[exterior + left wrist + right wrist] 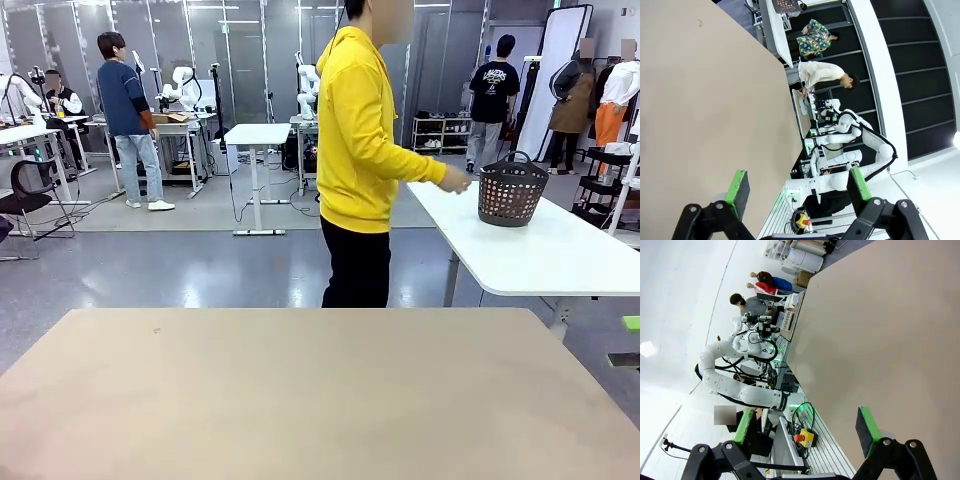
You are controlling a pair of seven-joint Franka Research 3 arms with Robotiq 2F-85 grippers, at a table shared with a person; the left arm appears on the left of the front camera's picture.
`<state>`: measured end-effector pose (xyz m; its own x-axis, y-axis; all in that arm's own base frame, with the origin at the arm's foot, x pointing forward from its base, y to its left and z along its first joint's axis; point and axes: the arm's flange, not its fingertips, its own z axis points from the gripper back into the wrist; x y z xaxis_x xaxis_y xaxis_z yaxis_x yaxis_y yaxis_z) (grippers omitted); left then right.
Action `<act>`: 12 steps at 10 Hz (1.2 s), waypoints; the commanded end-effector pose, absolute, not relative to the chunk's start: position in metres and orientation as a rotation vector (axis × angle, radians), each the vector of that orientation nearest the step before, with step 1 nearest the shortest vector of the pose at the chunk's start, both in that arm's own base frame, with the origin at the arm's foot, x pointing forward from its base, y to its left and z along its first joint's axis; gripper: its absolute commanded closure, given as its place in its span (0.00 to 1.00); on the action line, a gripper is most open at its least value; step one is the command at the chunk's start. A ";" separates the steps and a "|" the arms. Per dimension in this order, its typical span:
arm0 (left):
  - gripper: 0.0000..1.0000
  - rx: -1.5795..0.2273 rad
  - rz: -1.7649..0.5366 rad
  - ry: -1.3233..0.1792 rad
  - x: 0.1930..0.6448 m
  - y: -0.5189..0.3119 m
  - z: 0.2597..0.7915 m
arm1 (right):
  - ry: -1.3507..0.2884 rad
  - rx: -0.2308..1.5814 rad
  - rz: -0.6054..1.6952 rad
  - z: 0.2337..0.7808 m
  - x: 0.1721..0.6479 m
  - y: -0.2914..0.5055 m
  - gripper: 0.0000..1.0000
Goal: Fold the towel.
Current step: Grab the top end of the 100 cm Hotel Towel extended by the human.
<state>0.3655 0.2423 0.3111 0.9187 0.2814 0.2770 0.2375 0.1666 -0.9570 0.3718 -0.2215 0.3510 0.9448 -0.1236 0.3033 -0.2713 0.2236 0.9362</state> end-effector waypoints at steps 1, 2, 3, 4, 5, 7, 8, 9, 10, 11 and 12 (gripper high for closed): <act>0.00 -1.412 0.031 -0.438 0.366 0.244 0.311 | -0.347 1.348 0.107 0.352 0.372 -0.221 0.00; 0.00 -1.412 0.031 -0.438 0.366 0.244 0.311 | -0.347 1.348 0.107 0.352 0.372 -0.221 0.00; 0.00 -1.412 0.031 -0.438 0.366 0.244 0.311 | -0.347 1.348 0.107 0.352 0.372 -0.221 0.00; 0.00 -1.412 0.031 -0.438 0.366 0.244 0.311 | -0.347 1.348 0.107 0.352 0.372 -0.221 0.00; 0.00 -1.412 0.031 -0.438 0.366 0.244 0.311 | -0.347 1.348 0.107 0.352 0.372 -0.221 0.00; 0.00 -1.412 0.031 -0.438 0.366 0.244 0.311 | -0.347 1.348 0.107 0.352 0.372 -0.221 0.00; 0.00 -1.417 0.033 -0.442 0.366 0.242 0.311 | -0.345 1.350 0.105 0.351 0.372 -0.221 0.00; 0.00 -1.406 0.014 -0.460 0.363 0.244 0.320 | -0.335 1.365 0.128 0.359 0.369 -0.223 0.00; 0.00 -1.414 0.012 -0.456 0.362 0.248 0.327 | -0.329 1.361 0.137 0.363 0.366 -0.225 0.00; 0.00 -1.424 0.039 -0.464 0.361 0.255 0.330 | -0.343 1.365 0.109 0.366 0.366 -0.232 0.00; 0.00 -1.426 0.047 -0.465 0.360 0.266 0.336 | -0.365 1.370 0.079 0.368 0.366 -0.242 0.00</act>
